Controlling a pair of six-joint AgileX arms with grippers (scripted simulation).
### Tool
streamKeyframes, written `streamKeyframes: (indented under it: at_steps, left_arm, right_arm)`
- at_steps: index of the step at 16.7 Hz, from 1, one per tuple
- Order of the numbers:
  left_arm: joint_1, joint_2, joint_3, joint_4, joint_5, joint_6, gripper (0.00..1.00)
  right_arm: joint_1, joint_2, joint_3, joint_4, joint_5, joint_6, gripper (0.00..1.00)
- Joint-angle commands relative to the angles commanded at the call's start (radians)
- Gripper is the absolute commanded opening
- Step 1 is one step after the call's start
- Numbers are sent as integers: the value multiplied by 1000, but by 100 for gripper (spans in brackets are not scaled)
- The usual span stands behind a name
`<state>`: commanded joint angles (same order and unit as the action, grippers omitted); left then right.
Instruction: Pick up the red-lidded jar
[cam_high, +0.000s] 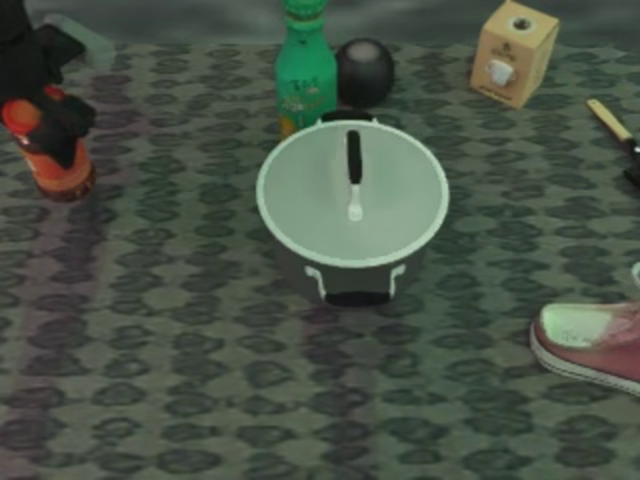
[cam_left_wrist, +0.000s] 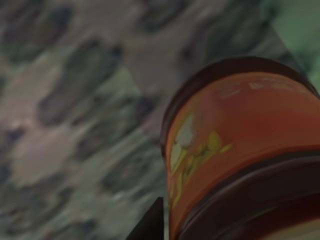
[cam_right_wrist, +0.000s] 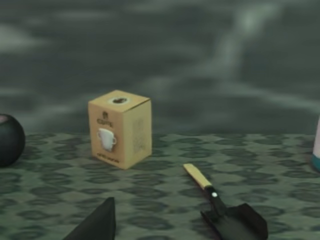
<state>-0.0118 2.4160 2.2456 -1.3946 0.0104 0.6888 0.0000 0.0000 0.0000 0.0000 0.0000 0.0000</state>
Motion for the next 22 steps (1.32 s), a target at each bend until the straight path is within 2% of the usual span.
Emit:
streamKeyframes:
  at_steps: [7, 14, 18, 22]
  left_arm:
    - [21, -335, -318, -21, -4, -3, 0]
    - [12, -347, -332, -21, -4, -15, 0]
    - [-40, -324, -332, -3, -5, -159, 0]
    - [-123, -294, -327, 36, -8, -442, 0]
  right_arm:
    - [0, 0, 0, 0, 0, 0, 100]
    - [0, 0, 0, 0, 0, 0, 100]
    - [0, 0, 0, 0, 0, 0, 100]
    - [0, 0, 0, 0, 0, 0, 100]
